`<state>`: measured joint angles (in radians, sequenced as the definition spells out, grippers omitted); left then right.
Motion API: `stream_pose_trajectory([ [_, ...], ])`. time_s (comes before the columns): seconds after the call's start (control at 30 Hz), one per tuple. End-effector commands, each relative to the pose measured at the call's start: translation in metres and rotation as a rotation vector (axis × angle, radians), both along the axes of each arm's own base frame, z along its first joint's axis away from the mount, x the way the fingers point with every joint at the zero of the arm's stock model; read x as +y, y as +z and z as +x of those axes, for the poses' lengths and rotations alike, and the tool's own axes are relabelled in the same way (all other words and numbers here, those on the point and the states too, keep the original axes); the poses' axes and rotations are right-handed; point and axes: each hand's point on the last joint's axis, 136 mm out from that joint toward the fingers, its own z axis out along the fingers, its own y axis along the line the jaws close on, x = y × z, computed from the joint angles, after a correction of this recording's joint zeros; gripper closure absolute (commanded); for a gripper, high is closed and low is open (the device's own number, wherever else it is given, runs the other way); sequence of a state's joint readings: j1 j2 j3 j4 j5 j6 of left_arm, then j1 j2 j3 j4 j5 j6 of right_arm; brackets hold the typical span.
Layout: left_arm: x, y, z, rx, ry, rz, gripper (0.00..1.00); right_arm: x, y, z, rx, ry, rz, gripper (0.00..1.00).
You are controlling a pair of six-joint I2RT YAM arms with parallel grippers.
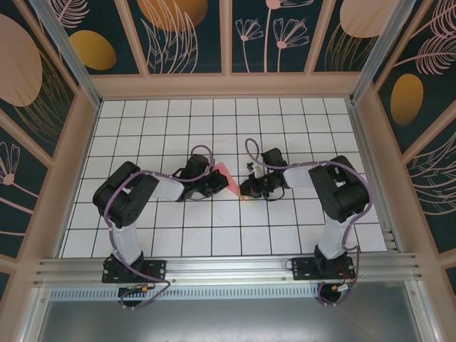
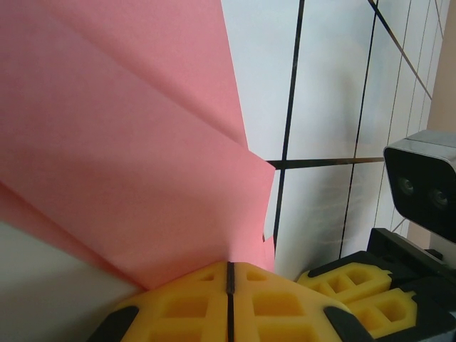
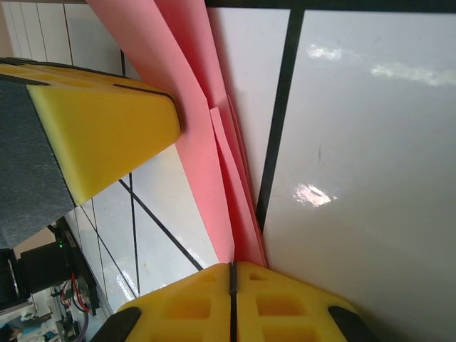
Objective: Fold a paper plane with a square sheet of paper (pick it up from the middle)
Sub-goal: Fold the wing for the fifth time at the center of the table.
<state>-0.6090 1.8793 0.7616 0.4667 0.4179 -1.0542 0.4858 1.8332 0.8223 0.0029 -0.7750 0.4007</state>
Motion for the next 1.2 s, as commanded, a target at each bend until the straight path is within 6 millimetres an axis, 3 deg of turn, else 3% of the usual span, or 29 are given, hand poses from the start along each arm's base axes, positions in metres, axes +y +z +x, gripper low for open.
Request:
stream_pose_trajectory([
  [0.0, 0.026, -0.039, -0.009, 0.061, 0.047, 0.153, 0.89, -0.007, -0.003, -0.005, 0.002, -0.003, -0.065, 0.87],
  [0.17, 0.027, -0.040, -0.009, 0.065, 0.052, 0.157, 0.89, -0.010, 0.004, -0.008, -0.008, -0.003, -0.064, 0.84],
  [0.5, 0.033, -0.048, -0.010, 0.103, 0.074, 0.204, 0.90, -0.020, -0.018, -0.010, 0.025, -0.024, -0.149, 0.90],
  [0.73, 0.037, -0.052, -0.010, 0.116, 0.073, 0.246, 0.91, -0.006, 0.031, 0.012, -0.135, -0.036, -0.116, 0.84],
  [0.83, 0.038, -0.052, -0.009, 0.120, 0.076, 0.261, 0.91, 0.001, 0.040, 0.015, -0.195, -0.023, -0.157, 0.84],
  [1.0, 0.039, -0.054, -0.008, 0.134, 0.083, 0.279, 0.90, 0.017, 0.030, 0.009, -0.192, 0.033, -0.202, 0.88],
  [1.17, 0.043, -0.057, -0.007, 0.148, 0.092, 0.306, 0.90, 0.021, 0.016, 0.009, -0.167, 0.052, -0.236, 0.91],
])
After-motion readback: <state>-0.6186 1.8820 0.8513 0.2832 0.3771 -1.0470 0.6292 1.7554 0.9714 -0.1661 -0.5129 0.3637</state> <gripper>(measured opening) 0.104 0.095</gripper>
